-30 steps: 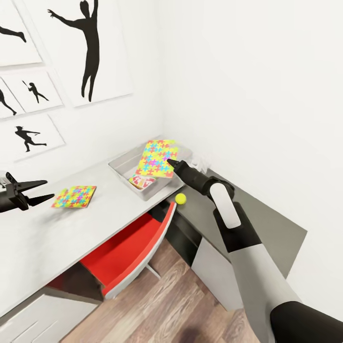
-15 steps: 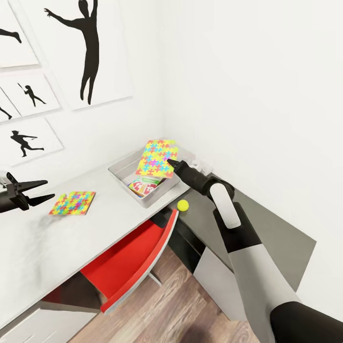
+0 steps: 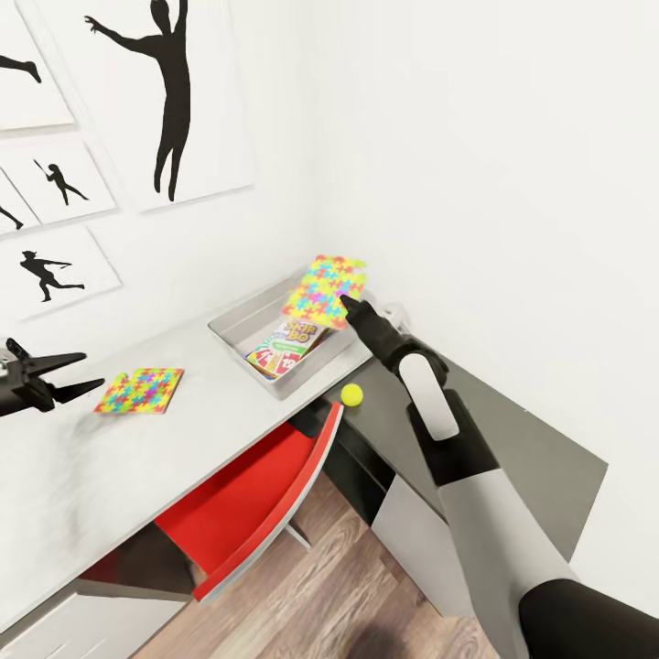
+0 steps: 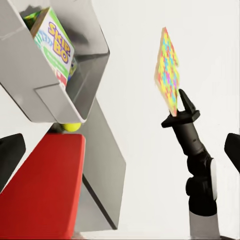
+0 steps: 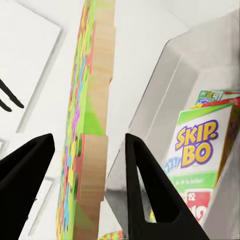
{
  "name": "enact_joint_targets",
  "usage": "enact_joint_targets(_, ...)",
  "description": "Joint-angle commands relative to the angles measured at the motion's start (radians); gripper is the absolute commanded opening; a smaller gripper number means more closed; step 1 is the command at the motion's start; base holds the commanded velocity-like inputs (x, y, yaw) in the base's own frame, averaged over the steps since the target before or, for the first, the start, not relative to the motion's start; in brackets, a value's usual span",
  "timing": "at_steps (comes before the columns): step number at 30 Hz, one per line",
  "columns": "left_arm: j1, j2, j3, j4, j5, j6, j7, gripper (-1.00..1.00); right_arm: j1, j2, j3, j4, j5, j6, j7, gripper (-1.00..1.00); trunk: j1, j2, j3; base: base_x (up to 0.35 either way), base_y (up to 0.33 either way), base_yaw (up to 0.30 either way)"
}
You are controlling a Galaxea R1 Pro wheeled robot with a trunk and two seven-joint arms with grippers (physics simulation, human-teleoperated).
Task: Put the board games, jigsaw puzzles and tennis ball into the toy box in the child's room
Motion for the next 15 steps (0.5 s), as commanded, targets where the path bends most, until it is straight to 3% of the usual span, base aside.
enact_joint_targets(1,0.012,0.002,-0.004,0.001,0.001,0.010,-0.029,1.00,-0.002,0.000,0.012,-0.002,-0.011,-0.016,-0.039,-1.00,0.001,-0.002,-0.002,0.000,0.000,0.000)
enact_joint_targets(6,0.034,0.002,-0.005,0.001,-0.005,0.009,-0.080,1.00,-0.003,0.000,0.042,0.000,-0.017,-0.077,-0.116,-1.00,0.001,-0.002,-0.002,0.057,0.014,0.000)
enact_joint_targets(15,0.038,0.002,-0.005,0.003,-0.007,0.009,-0.089,1.00,-0.004,0.000,0.062,0.000,-0.022,-0.104,-0.131,-1.00,0.001,-0.002,-0.002,0.072,0.029,0.000)
